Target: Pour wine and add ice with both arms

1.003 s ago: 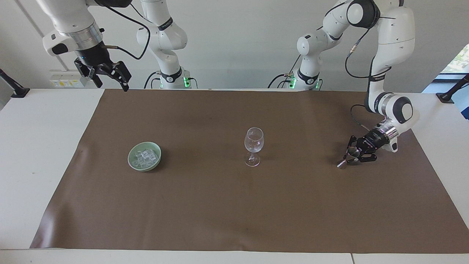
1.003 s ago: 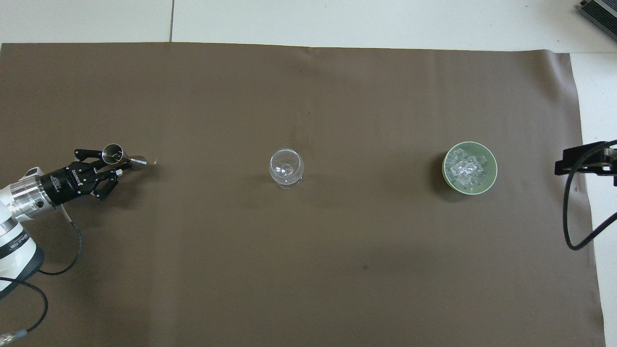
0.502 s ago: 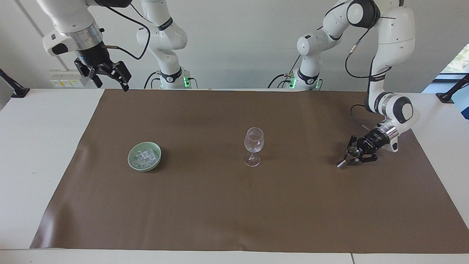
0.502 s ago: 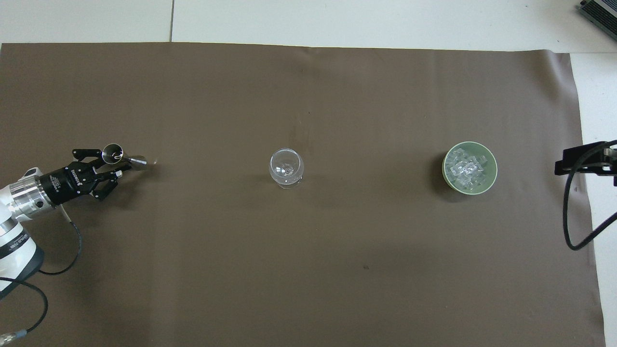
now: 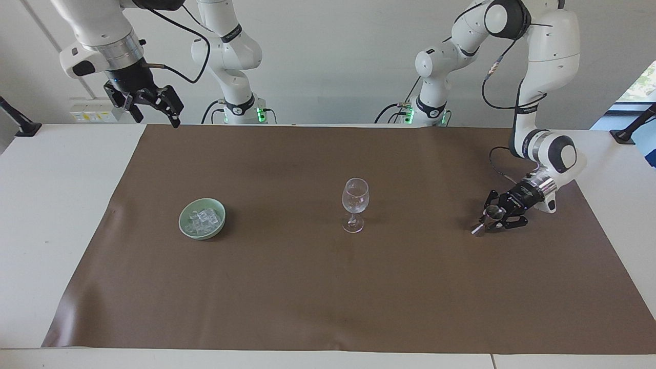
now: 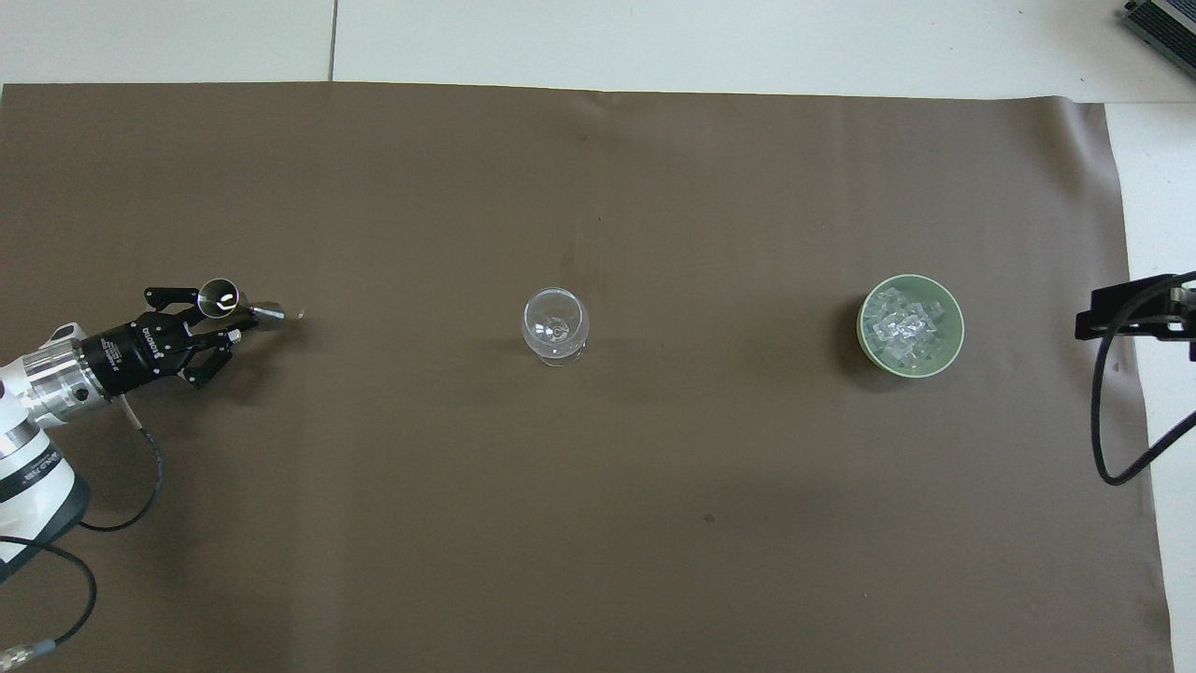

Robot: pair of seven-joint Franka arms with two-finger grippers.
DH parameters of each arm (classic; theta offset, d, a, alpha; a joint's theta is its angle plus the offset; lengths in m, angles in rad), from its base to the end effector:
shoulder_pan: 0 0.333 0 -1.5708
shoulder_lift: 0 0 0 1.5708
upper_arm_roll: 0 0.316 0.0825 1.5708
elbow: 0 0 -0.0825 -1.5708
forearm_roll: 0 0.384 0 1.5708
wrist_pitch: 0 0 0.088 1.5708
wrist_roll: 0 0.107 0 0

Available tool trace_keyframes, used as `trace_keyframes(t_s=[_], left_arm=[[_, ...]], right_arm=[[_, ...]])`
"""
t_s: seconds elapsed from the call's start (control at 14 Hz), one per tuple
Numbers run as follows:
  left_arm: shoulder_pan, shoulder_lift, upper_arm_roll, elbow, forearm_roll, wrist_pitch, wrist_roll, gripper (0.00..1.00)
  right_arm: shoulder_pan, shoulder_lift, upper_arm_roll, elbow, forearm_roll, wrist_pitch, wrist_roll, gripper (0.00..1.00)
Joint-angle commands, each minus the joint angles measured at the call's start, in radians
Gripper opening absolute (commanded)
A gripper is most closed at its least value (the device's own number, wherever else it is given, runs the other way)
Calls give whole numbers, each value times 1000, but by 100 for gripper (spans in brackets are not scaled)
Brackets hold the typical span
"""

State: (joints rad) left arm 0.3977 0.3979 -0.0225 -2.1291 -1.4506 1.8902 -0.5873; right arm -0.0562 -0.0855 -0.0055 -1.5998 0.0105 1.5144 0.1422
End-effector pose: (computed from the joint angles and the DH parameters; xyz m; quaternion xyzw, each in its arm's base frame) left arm 0.5366 0.1324 0.2261 0.4450 0.6775 -0.2909 0.5083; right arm 0.5210 -0.0311 0.6520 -0.9948 0.1015 0.0002 0.0055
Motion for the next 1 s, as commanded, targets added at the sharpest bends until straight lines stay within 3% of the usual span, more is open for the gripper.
trace_keyframes(t_s=[0.0, 0.65, 0.93], left_arm=[[-11, -22, 4, -26, -30, 23, 6, 34], [-16, -22, 1, -29, -66, 24, 4, 33], [-16, -22, 1, -29, -68, 23, 4, 25]], right_arm=[[1, -17, -4, -14, 6, -3, -21, 100], [1, -17, -4, -14, 6, -3, -21, 100], [1, -17, -4, -14, 6, -3, -21, 100]])
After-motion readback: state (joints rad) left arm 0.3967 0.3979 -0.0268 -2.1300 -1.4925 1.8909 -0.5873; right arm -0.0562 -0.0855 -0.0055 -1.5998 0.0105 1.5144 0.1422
